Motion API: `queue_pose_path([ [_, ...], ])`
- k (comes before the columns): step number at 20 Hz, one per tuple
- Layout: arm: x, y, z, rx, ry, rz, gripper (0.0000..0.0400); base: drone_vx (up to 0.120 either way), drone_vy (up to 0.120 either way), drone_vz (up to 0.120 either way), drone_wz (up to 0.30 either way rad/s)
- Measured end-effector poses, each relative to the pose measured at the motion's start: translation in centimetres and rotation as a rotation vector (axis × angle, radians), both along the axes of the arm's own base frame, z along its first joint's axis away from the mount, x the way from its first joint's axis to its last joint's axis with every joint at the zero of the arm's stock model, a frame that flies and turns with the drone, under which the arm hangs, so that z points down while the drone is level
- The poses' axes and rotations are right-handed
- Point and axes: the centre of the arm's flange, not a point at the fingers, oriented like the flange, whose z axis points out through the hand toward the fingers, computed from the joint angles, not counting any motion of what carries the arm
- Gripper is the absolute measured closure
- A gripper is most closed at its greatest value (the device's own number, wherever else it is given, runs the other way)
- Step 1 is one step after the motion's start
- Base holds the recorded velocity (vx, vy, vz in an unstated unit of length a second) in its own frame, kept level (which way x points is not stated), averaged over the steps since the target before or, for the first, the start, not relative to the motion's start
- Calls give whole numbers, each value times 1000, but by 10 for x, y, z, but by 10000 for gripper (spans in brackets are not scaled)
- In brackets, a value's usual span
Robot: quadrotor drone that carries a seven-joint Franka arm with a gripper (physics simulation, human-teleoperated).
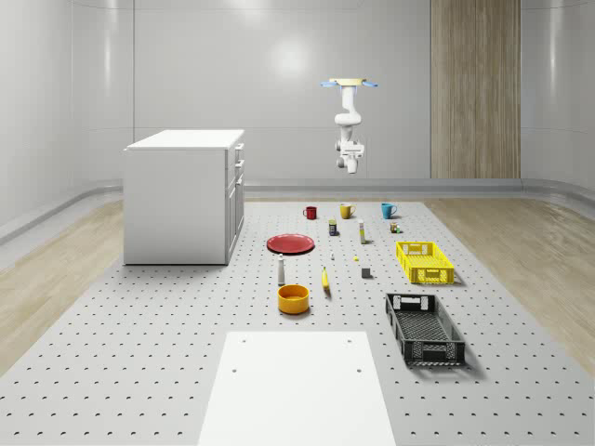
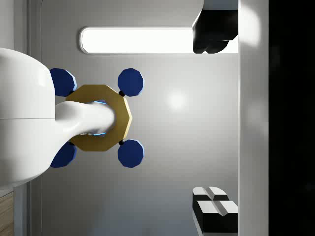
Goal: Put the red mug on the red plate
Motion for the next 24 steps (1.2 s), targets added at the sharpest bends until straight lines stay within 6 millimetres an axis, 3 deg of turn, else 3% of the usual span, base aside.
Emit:
queue_pose_path([
  [3, -3, 0, 23, 0, -2, 0, 0, 0, -13, 0, 0],
  [12, -1, 0, 75, 0, -9, 0, 0, 120, -120, 0, 0],
  [24, -1, 0, 92, 0, -19, 0, 0, 120, -120, 0, 0],
])
